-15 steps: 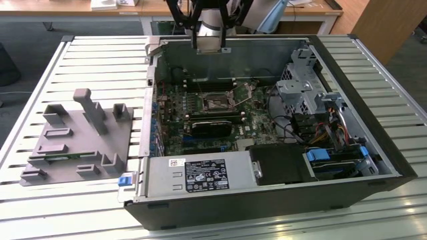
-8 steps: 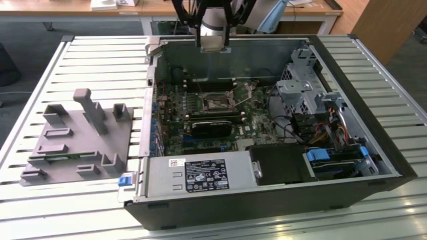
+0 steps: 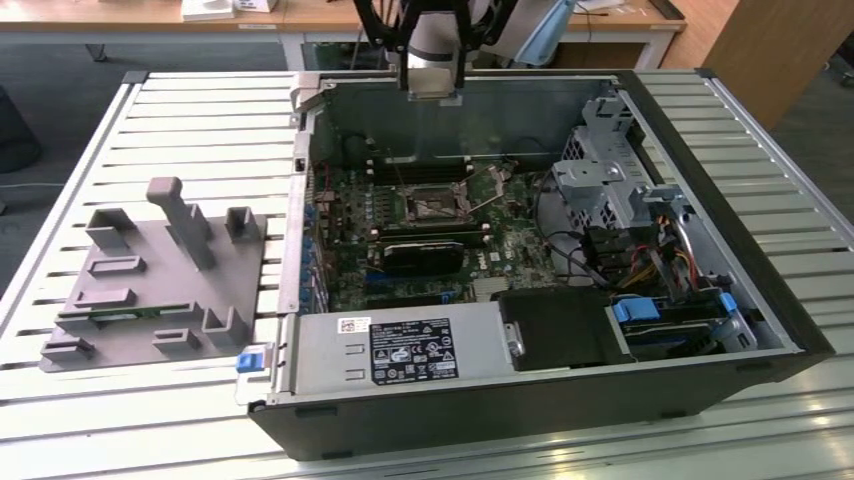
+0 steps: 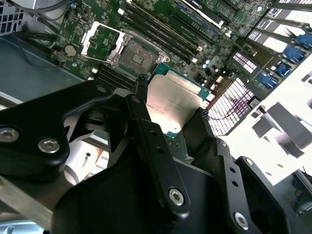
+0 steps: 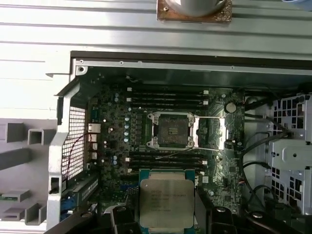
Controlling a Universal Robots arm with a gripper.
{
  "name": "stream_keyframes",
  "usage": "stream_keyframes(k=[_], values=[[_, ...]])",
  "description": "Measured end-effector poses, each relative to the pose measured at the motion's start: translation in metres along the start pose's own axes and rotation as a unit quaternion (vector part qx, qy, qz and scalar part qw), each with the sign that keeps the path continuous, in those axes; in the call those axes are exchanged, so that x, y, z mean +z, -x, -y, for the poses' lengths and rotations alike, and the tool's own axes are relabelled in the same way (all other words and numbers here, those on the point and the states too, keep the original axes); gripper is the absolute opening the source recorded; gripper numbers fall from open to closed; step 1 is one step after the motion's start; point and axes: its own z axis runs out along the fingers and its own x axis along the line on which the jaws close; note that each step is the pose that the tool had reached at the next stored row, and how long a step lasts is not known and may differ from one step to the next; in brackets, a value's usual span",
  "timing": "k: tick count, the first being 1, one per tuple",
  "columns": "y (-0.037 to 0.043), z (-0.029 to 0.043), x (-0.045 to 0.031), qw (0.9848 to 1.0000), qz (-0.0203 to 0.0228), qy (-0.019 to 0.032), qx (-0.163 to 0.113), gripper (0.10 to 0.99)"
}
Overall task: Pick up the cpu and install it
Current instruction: 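Pick up the cpu and move it towards the insertion slot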
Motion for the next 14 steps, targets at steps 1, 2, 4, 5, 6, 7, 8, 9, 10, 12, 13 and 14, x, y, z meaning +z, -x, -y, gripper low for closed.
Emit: stream_keyframes(k=[1,2,4,5,6,7,8,9,10,12,13,14], values=[[0.0005,-0.0007,0.0001,1.0000,0.0000,0.0000,0.000,0.541],[0.0010,-0.0014,0.0002,1.0000,0.0000,0.0000,0.000,0.541],[0.0018,-0.0024,0.0003,1.0000,0.0000,0.0000,0.000,0.541],[0.0027,-0.0034,0.0004,1.0000,0.0000,0.0000,0.000,0.541],[0.0037,-0.0050,0.0005,1.0000,0.0000,0.0000,0.000,0.541],[0.0046,-0.0069,0.0007,1.0000,0.0000,0.0000,0.000,0.541],[0.0058,-0.0089,0.0009,1.0000,0.0001,0.0000,0.000,0.541],[0.0068,-0.0107,0.0010,1.0000,0.0000,0.0000,0.000,0.541],[0.0081,-0.0124,0.0011,1.0000,0.0000,0.0000,0.000,0.541],[0.0117,-0.0162,0.0013,1.0000,0.0000,0.0000,0.000,0.541],[0.0135,-0.0177,0.0014,1.0000,0.0000,0.0000,0.000,0.541],[0.0154,-0.0191,0.0015,1.0000,0.0000,0.0000,0.000,0.541]])
